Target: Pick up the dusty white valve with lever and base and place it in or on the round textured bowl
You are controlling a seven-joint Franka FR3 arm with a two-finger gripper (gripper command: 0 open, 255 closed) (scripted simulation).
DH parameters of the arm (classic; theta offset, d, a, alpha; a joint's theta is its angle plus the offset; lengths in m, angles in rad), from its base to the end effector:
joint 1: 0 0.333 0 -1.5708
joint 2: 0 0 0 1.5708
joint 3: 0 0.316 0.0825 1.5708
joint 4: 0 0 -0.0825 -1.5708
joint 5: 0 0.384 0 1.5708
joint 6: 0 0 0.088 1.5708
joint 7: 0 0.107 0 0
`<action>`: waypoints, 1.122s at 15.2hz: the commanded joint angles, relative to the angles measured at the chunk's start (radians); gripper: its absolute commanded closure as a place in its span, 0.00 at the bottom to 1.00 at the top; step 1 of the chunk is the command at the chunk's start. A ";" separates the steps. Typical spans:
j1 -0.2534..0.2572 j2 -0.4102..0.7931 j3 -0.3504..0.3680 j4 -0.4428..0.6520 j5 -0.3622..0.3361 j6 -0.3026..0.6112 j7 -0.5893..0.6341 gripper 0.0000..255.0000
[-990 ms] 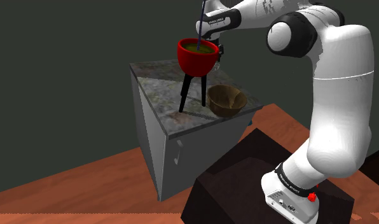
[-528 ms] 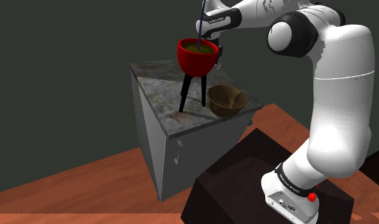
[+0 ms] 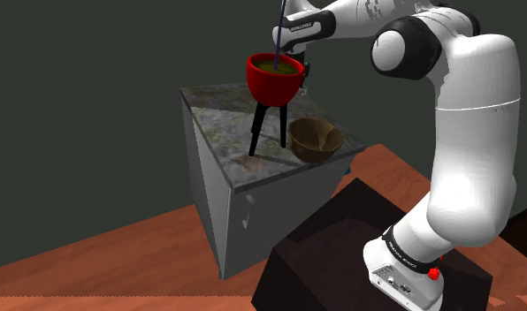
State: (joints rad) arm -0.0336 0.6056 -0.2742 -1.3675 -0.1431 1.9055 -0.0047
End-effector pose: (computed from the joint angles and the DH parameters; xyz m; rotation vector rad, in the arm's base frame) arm 0.6884 -0.1881 0.3731 2.8440 -0.2988 -0.1317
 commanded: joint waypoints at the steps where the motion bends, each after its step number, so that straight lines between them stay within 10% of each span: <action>1: 0.001 -0.010 -0.001 0.007 -0.001 -0.017 -0.004 1.00; 17: -0.006 -0.031 -0.007 0.187 0.002 -0.213 -0.046 1.00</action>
State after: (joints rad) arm -0.0377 0.5726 -0.2804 -1.1975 -0.1415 1.7073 -0.0466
